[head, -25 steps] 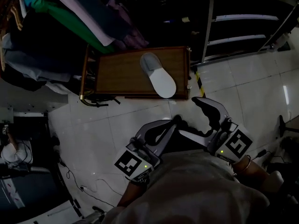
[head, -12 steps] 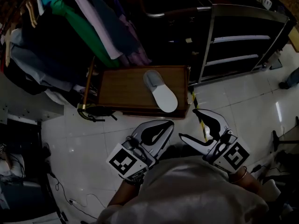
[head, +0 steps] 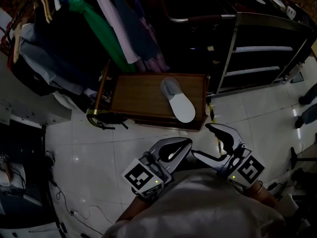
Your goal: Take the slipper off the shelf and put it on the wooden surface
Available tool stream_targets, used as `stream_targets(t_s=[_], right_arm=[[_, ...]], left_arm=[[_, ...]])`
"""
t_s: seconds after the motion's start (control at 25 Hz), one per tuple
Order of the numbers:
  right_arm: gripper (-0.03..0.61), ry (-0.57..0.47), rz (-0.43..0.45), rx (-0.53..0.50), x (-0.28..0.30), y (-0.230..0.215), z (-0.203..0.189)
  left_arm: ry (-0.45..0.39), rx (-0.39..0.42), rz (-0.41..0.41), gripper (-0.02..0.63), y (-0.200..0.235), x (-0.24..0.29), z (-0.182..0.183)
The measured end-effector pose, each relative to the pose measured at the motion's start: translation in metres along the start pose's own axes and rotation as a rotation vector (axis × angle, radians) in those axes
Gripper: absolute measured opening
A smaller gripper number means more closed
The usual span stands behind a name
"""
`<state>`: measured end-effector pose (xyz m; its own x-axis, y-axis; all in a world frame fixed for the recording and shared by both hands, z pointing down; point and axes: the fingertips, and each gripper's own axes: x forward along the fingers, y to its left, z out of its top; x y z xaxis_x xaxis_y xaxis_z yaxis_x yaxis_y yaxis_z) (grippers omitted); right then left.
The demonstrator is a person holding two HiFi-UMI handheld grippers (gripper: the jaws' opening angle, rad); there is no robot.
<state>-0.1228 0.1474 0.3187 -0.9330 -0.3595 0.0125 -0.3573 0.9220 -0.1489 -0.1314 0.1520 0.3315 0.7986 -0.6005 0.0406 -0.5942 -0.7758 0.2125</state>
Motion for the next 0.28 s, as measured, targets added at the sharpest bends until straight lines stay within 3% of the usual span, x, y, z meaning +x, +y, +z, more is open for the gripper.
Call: stream_targets(t_s=[0.28], right_arm=[[0.305,0.012,0.021,0.039,0.003,0.01,-0.002]], left_arm=[[-0.028,-0.097,0.039,-0.003,0.007,-0.016,-0.007]])
